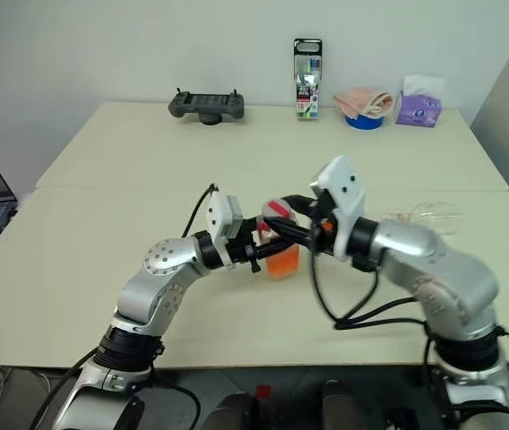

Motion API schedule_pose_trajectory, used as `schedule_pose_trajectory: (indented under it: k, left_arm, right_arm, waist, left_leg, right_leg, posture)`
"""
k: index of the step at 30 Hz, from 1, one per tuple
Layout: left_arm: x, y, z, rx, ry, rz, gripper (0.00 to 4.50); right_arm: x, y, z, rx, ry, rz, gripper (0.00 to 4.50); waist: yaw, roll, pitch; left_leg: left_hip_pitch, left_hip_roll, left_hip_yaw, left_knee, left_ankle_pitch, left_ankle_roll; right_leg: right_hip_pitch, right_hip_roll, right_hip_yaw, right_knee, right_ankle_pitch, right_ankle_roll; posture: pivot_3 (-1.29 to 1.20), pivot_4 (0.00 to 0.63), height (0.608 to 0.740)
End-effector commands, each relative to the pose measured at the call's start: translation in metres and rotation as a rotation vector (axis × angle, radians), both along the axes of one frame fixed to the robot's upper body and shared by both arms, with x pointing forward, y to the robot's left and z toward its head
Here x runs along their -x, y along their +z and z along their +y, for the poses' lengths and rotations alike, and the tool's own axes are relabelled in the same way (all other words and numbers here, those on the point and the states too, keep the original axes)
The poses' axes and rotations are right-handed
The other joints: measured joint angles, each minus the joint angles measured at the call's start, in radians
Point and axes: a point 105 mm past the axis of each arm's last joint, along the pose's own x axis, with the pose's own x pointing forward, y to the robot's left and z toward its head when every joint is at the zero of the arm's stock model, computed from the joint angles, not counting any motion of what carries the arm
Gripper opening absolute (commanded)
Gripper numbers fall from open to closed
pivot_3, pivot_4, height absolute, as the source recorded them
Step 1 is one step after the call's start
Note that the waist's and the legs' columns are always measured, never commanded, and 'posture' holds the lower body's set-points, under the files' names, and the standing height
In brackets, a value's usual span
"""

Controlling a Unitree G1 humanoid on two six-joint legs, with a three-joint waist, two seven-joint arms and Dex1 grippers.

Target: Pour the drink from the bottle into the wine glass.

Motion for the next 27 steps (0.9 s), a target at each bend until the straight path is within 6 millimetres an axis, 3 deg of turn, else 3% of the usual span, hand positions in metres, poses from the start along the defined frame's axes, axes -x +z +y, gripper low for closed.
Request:
schedule_pose_trajectory:
  k: [1,6,10,13,19,24,27]
  left_arm:
    - [0.003,0.017,0.004,0.015,-0.022,-0.053,1.79]
    - [0.01,0.021,-0.001,0.012,-0.065,-0.063,1.79]
    - [0.011,0.022,-0.004,0.007,-0.077,-0.042,1.78]
    - [0.013,0.023,-0.004,-0.002,-0.083,-0.041,1.78]
    - [0.012,0.019,-0.005,0.002,-0.076,-0.029,1.77]
    - [0.013,0.019,-0.008,0.017,-0.079,-0.018,1.76]
    - [0.009,0.021,-0.009,0.025,-0.073,-0.027,1.76]
  right_arm:
    - [0.06,0.008,0.011,0.021,0.539,0.062,1.85]
    - [0.054,0.014,0.003,0.053,0.688,0.053,1.85]
    - [0.032,0.018,-0.001,0.1,0.621,0.007,1.85]
    - [0.03,0.03,-0.008,0.063,0.644,0.023,1.85]
    - [0.008,0.033,-0.012,0.136,0.464,-0.153,3.88]
    - [0.009,0.038,-0.015,0.11,0.356,-0.2,3.89]
    - [0.002,0.045,-0.014,0.076,0.167,-0.29,3.89]
  waist:
    - [0.002,0.0,0.0]
    - [-0.006,0.0,0.0]
    - [-0.004,0.0,0.0]
    - [-0.003,0.0,0.0]
    - [0.0,0.0,0.0]
    - [0.0,0.0,0.0]
    - [0.001,0.0,0.0]
  left_leg:
    - [-0.001,0.0,0.0,0.0,0.0,0.0]
    - [0.002,0.001,0.002,0.0,0.0,0.001]
    - [0.002,0.001,0.001,0.001,0.0,0.002]
    - [0.001,0.001,0.001,0.004,0.0,0.002]
    - [-0.002,0.0,0.0,0.011,0.0,0.002]
    - [-0.003,0.0,0.0,0.012,0.0,0.002]
    - [-0.003,0.0,0.0,0.012,0.0,0.002]
  right_leg:
    - [0.0,0.0,0.0,-0.001,0.0,0.0]
    - [0.0,0.001,0.001,0.001,0.0,0.0]
    - [0.001,0.002,0.001,0.002,0.0,0.0]
    - [0.0,0.002,0.001,0.002,0.0,0.0]
    - [0.001,0.001,0.001,0.002,0.003,0.003]
    - [0.001,0.001,0.001,0.002,0.003,0.004]
    - [0.001,0.001,0.001,0.002,0.004,0.003]
  posture:
    - [0.0,0.15,0.74]
    - [0.0,0.15,0.74]
    - [0.0,0.15,0.74]
    - [0.0,0.15,0.74]
    - [0.0,0.15,0.74]
    - [0.0,0.15,0.74]
    - [0.0,0.15,0.74]
